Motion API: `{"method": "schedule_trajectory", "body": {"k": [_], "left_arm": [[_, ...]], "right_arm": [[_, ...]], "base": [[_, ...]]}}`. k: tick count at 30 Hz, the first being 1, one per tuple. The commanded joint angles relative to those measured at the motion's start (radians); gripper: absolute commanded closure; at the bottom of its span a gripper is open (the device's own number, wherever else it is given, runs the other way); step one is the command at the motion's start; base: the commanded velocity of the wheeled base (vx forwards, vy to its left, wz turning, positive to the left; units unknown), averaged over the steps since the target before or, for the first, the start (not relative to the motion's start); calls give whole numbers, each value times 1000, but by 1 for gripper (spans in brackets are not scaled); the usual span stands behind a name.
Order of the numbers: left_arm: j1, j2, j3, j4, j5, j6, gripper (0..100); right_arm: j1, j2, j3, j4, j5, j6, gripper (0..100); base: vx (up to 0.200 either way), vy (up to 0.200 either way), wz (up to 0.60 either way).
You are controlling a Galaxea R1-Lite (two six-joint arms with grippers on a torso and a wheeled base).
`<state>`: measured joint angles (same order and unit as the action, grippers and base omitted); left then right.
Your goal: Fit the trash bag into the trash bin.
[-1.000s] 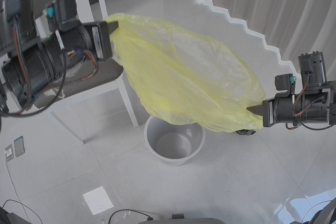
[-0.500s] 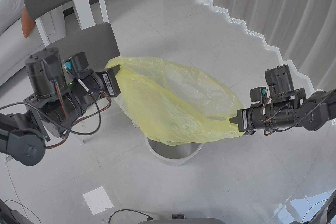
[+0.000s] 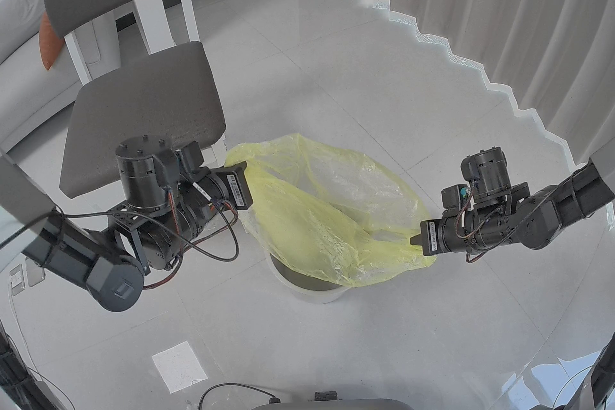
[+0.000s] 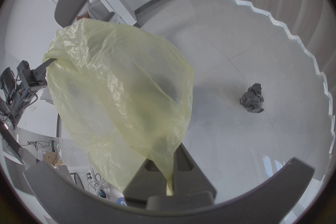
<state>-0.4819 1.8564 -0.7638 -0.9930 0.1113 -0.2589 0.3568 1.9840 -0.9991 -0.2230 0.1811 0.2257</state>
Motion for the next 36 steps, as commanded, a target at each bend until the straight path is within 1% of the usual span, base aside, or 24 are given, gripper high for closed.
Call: {"method": "schedule_trajectory", "body": {"k": [1, 3, 6, 10, 14, 15, 24, 28, 32, 36], "left_arm": [[-6, 96, 3, -65, 1, -17, 100], [-6, 127, 18, -102, 2, -16, 100], [8, 147, 41, -108, -1, -14, 100], [19, 173, 61, -130, -1, -14, 100], [20, 233, 74, -194, -8, -17, 100], [20, 268, 75, -233, -8, -16, 100], [22, 287, 101, -248, -12, -14, 100], [25, 308, 150, -305, -12, -14, 100], [51, 366, 141, -368, -12, -5, 100], [69, 392, 141, -366, -13, 12, 100]], "right_arm": [[-12, 84, 1, -38, 3, 3, 100], [-12, 121, 1, -78, 3, 4, 100], [-7, 162, -4, -111, 3, 1, 100], [-6, 202, -16, -124, 5, -2, 100], [-4, 265, -27, -150, 26, -3, 100], [-4, 286, -29, -170, 28, -2, 100], [-4, 285, -15, -176, 28, -6, 100], [4, 297, -27, -177, 28, -5, 100], [4, 303, -59, -179, 28, -3, 100], [7, 303, -78, -176, 28, -3, 100]], "base": [[0, 0, 0], [0, 0, 0], [0, 0, 0], [0, 0, 0], [0, 0, 0], [0, 0, 0], [0, 0, 0], [0, 0, 0], [0, 0, 0], [0, 0, 0]]}}
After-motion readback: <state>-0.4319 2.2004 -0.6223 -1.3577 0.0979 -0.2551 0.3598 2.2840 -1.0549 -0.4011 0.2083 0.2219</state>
